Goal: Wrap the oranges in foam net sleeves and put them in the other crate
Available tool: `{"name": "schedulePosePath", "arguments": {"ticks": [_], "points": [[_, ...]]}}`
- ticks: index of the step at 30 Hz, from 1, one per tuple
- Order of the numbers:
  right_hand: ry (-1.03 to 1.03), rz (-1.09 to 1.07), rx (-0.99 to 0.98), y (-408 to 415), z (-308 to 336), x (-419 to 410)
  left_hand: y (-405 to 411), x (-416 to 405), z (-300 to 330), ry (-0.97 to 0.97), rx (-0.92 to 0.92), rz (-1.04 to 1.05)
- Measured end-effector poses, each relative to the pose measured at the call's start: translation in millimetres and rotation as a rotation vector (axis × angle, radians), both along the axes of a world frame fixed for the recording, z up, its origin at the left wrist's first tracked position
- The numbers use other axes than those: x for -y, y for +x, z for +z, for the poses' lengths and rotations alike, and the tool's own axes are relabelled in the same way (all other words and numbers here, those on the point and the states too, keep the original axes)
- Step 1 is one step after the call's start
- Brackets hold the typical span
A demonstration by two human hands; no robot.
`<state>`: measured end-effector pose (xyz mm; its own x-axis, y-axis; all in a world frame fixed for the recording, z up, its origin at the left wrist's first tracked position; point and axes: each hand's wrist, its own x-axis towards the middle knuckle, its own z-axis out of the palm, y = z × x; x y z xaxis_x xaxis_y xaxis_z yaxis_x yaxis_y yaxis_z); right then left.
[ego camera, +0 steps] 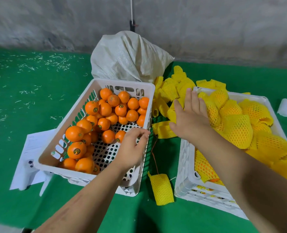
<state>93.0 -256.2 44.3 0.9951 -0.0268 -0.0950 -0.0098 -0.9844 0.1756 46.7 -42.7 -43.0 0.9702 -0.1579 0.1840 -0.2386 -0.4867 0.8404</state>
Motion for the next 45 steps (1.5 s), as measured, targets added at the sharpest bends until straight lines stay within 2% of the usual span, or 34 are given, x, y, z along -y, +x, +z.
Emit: {"name": "schedulePosePath", "arguments": {"ticks": [2, 5, 7, 9, 10, 12, 18, 21, 28, 30, 32, 34, 37, 41, 43, 45], "points": [[0.033, 0.107, -0.075, 4, -9, -26, 12, -10, 2, 0.021, 0.02, 0.039], [-0.038, 0.111, -0.384, 17, -30, -46, 38, -26, -9, 0.21, -0.054, 0.081], [-0.097, 0.047, -0.557, 29, -47, -45, 55, -35, -26, 0.533, -0.219, 0.04], [-0.134, 0.006, -0.636, 39, -66, -44, 68, -42, -44, 0.907, -0.43, -0.06], [-0.156, -0.002, -0.657, 41, -76, -44, 73, -45, -54, 1.042, -0.503, -0.127], [-0.182, -0.017, -0.694, 43, -92, -46, 80, -47, -73, 1.177, -0.559, -0.215], [-0.15, -0.009, -0.75, 69, -116, -49, 90, -48, -99, 1.198, -0.436, 0.032], [-0.151, 0.037, -0.763, 76, -125, -55, 92, -57, -98, 1.195, -0.454, 0.062], [-0.069, -0.086, -0.777, 72, -129, -52, 87, -58, -95, 1.166, -0.367, 0.14], [-0.047, -0.119, -0.758, 70, -123, -52, 87, -55, -86, 1.052, -0.368, 0.184], [-0.005, -0.106, -0.664, 70, -116, -56, 86, -51, -69, 0.804, -0.364, 0.275], [0.118, -0.093, -0.448, 72, -105, -61, 83, -48, -47, 0.453, -0.359, 0.33], [0.404, -0.08, -0.078, 71, -78, -65, 63, -40, -7, -0.121, -0.39, 0.284], [0.619, 0.053, 0.275, 25, -35, -57, 26, -22, 25, -0.861, -0.598, 0.198], [0.71, 0.072, 0.39, -13, -31, -54, 13, -15, 32, -1.023, -0.615, 0.102], [0.85, -0.004, 0.452, -47, -34, -51, 3, -7, 34, -1.036, -0.62, 0.008]]}}
